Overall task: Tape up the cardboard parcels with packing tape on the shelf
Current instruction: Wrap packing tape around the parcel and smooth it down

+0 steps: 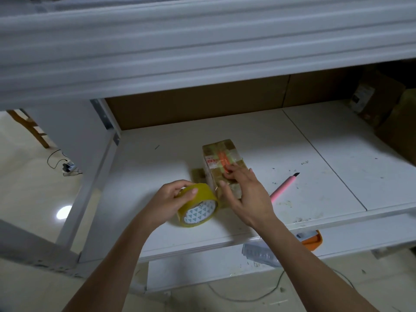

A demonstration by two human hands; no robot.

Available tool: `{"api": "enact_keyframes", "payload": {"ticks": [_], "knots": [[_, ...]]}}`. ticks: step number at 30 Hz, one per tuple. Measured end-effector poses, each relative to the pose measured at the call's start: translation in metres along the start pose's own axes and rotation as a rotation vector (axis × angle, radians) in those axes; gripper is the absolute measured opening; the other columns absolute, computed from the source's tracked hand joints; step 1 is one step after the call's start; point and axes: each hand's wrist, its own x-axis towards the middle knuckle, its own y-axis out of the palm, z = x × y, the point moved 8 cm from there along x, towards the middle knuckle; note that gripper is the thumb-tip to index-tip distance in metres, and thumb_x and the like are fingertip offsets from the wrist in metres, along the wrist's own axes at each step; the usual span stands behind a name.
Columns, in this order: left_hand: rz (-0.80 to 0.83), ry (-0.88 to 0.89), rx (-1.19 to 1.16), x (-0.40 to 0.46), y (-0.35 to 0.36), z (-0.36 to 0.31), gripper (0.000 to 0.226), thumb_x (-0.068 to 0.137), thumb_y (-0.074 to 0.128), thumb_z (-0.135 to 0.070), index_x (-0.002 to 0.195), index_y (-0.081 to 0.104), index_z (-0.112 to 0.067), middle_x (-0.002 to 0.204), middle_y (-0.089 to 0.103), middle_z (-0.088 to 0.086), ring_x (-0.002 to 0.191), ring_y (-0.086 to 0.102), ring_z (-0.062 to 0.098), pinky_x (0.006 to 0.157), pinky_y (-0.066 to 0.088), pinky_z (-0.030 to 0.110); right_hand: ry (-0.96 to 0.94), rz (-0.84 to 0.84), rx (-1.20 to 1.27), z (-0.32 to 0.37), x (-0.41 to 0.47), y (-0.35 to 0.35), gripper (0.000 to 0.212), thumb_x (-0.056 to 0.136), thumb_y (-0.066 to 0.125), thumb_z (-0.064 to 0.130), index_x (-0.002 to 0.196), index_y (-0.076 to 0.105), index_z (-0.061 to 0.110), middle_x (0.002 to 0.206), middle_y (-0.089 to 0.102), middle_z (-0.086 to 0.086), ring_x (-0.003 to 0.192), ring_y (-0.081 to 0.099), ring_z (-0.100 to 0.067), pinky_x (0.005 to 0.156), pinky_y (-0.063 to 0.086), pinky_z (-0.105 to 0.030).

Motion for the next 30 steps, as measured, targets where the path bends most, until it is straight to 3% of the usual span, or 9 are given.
{"api": "enact_keyframes", "payload": {"ticks": [5,8,11,15,17,20,23,26,30], "knots": [[-0.033,-0.009,0.113,0.002,-0.006,0.001,0.025,0.081,0.072,-0.044,0.099,0.069,-0.028,0.097,0.071,0.002,0.092,0.069,0.018,0.081,0.057,0.036,-0.017,0.029,0.008,-0.006,0.001,0.003,0.051,0.094,0.041,0.056,0.114,0.066,0.017,0.135,0.058,0.006,0.131,0.046,-0.008,0.115,0.017,-0.017],[-0.057,-0.033,0.176,0.001,-0.007,0.007,0.01,0.087,0.071,-0.037,0.097,0.068,-0.037,0.1,0.069,-0.006,0.095,0.067,0.014,0.082,0.059,0.039,-0.022,0.049,0.013,-0.005,0.001,0.003,0.052,0.094,0.04,0.057,0.115,0.065,0.017,0.135,0.058,0.006,0.129,0.047,-0.008,0.116,0.021,-0.024],[-0.084,-0.002,0.213,0.001,-0.006,0.004,0.001,0.089,0.069,-0.033,0.089,0.07,-0.032,0.099,0.069,-0.012,0.098,0.064,0.013,0.087,0.056,0.042,-0.001,0.047,0.047,-0.004,0.001,0.003,0.051,0.093,0.041,0.057,0.115,0.065,0.017,0.134,0.058,0.006,0.127,0.048,-0.008,0.11,0.038,-0.033],[-0.086,-0.036,0.233,0.002,-0.005,0.004,0.008,0.09,0.068,-0.033,0.084,0.07,-0.029,0.101,0.068,-0.012,0.106,0.06,0.014,0.093,0.052,0.042,0.032,0.079,0.323,-0.001,0.001,-0.007,0.044,0.094,0.048,0.051,0.121,0.067,0.021,0.136,0.058,0.01,0.132,0.044,-0.004,0.112,0.036,-0.03],[-0.083,-0.056,0.246,0.003,-0.007,0.005,0.009,0.091,0.067,-0.033,0.084,0.07,-0.03,0.102,0.067,-0.011,0.108,0.059,0.014,0.094,0.051,0.042,0.062,-0.071,0.446,-0.012,-0.006,-0.027,0.028,0.098,0.054,0.031,0.122,0.066,0.022,0.132,0.059,0.013,0.134,0.043,-0.004,0.112,0.034,-0.022],[-0.09,-0.083,0.249,0.002,-0.009,0.003,0.013,0.093,0.063,-0.034,0.082,0.07,-0.031,0.101,0.065,-0.005,0.103,0.059,0.016,0.092,0.051,0.041,0.25,-0.342,0.202,-0.061,-0.026,-0.059,0.04,0.094,0.049,-0.003,0.123,0.065,0.019,0.117,0.058,0.002,0.115,0.051,-0.02,0.095,0.049,-0.04],[-0.111,-0.093,0.219,0.0,-0.009,-0.003,0.021,0.096,0.059,-0.034,0.082,0.073,-0.028,0.096,0.067,-0.002,0.092,0.062,0.016,0.081,0.051,0.033,0.485,-0.019,-0.296,-0.104,-0.035,-0.05,0.052,0.091,0.048,0.001,0.136,0.055,0.025,0.123,0.044,-0.013,0.119,0.034,-0.028,0.084,0.049,-0.041],[-0.128,-0.096,0.205,-0.003,-0.007,-0.007,0.022,0.096,0.06,-0.03,0.083,0.074,-0.021,0.091,0.068,-0.003,0.084,0.061,0.012,0.068,0.048,0.024,0.39,0.209,-0.797,-0.112,-0.039,-0.042,0.037,0.096,0.05,0.019,0.132,0.055,0.021,0.125,0.047,-0.01,0.115,0.041,-0.027,0.084,0.044,-0.032],[-0.14,-0.092,0.216,-0.003,-0.006,-0.009,0.02,0.096,0.061,-0.028,0.082,0.074,-0.019,0.085,0.067,-0.006,0.084,0.059,0.01,0.068,0.045,0.023,0.22,0.259,-0.892,-0.106,-0.037,-0.039,0.022,0.091,0.054,0.021,0.109,0.067,0.024,0.107,0.063,0.0,0.106,0.052,-0.022,0.085,0.039,-0.031]]}}
